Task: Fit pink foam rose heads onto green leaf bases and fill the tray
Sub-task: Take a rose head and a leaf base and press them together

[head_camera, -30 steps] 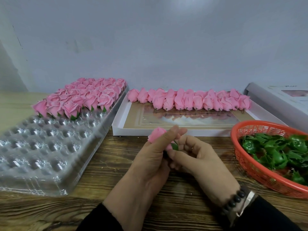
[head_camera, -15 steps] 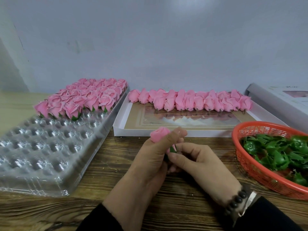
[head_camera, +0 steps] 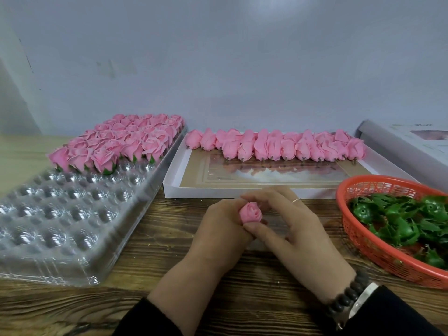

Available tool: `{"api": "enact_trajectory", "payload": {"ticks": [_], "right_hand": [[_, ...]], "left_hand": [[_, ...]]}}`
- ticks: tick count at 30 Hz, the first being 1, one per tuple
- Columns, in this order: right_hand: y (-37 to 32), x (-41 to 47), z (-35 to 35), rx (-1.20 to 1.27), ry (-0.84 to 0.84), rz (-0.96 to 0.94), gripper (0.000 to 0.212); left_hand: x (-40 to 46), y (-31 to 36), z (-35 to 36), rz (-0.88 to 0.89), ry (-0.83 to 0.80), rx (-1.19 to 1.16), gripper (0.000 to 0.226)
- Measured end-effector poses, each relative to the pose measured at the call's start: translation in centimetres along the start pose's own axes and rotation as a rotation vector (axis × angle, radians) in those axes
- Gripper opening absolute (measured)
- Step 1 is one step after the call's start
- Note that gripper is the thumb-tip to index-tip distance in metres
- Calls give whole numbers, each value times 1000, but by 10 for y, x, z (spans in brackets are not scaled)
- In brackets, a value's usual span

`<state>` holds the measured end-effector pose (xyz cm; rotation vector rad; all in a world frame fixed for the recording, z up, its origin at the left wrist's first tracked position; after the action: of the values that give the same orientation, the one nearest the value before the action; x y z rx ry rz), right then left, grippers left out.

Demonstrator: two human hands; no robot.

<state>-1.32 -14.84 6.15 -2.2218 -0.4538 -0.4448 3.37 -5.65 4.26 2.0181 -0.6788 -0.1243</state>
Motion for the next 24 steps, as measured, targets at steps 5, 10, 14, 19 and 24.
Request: {"api": "enact_trajectory", "payload": {"ticks": [5,10,14,19,24], "right_hand": [[2,0,-2,113,11,28,14],[9,0,-10,164,125,67,21],[18,-2,-24,220,223,109,20],[7,-1,-20,159,151,71,23],[-5,2,-10,1,-1,6,13]], "left_hand": [[0,1,6,-2,-61,30,19],[4,-1,8,-1,-55,-23,53],[2,-7,6,-57,-50,33,55],[2,-5,8,-33,-39,88,27],[1,-3,15,-51,-70,8,16]]}}
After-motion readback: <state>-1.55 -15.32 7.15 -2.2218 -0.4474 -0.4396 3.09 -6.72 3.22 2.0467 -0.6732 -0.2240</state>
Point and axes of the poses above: each hand's wrist, its own x-axis towards the middle knuckle, its own z-axis out of the palm, y = z × x, the point moved 7 cm from there along x, towards the middle knuckle, and after that the axes turned 7 degrees about -y, right-handed, at the moved point
